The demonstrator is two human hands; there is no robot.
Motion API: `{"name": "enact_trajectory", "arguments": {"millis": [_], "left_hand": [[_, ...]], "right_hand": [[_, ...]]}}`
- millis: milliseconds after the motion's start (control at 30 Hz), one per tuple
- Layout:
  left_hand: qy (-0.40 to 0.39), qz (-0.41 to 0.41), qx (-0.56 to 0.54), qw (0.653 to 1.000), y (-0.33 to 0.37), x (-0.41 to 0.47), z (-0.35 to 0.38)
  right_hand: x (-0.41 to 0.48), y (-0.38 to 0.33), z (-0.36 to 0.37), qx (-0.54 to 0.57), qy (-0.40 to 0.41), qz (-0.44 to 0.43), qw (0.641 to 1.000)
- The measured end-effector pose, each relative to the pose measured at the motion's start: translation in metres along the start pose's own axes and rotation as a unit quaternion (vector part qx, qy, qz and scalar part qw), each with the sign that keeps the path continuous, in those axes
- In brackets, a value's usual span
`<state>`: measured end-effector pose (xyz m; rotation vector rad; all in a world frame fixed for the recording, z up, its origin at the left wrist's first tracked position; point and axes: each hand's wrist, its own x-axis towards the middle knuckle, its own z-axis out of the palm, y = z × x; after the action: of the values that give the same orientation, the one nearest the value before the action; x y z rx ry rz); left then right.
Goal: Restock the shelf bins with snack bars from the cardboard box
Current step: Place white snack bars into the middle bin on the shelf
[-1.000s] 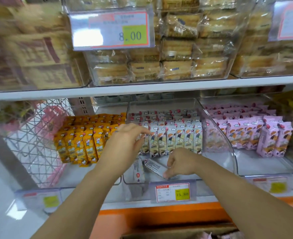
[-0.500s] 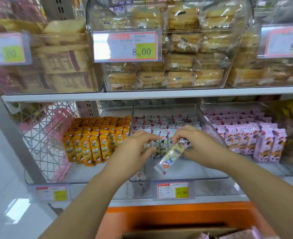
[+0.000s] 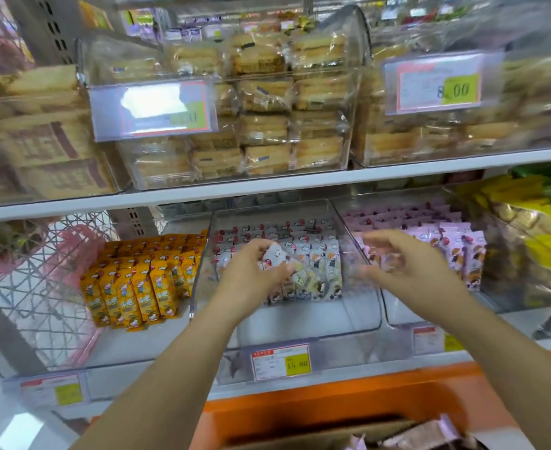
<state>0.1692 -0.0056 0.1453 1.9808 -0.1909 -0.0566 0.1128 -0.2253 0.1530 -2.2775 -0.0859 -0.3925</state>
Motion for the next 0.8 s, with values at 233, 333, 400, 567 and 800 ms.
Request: {"name": "enact_trajectory", "arguments": {"millis": [233, 333, 400, 567, 800], "left_hand": [[-0.057, 0.051, 0.273, 0.959, 0.003, 0.041, 0.064], [-0.05, 0.098, 0.324, 0.94, -0.002, 0.058, 0.088], [-0.04, 0.116, 0.335, 0.934, -0.007, 0.063, 0.097], [-0.031, 0.142, 0.352, 0.925, -0.016, 0.069, 0.102], [-0.02, 0.119, 0.256, 0.959, -0.001, 0.04, 0.056]], "right_hand": [[-0.007, 0.034, 0.003, 0.034, -0.083, 0.034, 0.995], [-0.004, 0.035, 0.0, 0.043, -0.086, 0.031, 0.995], [-0.004, 0.037, 0.0, 0.051, -0.075, 0.028, 0.995], [-0.003, 0.037, 0.0, 0.033, -0.077, 0.011, 0.996], [-0.006, 0.022, 0.003, -0.03, 0.006, -0.072, 0.997]]}}
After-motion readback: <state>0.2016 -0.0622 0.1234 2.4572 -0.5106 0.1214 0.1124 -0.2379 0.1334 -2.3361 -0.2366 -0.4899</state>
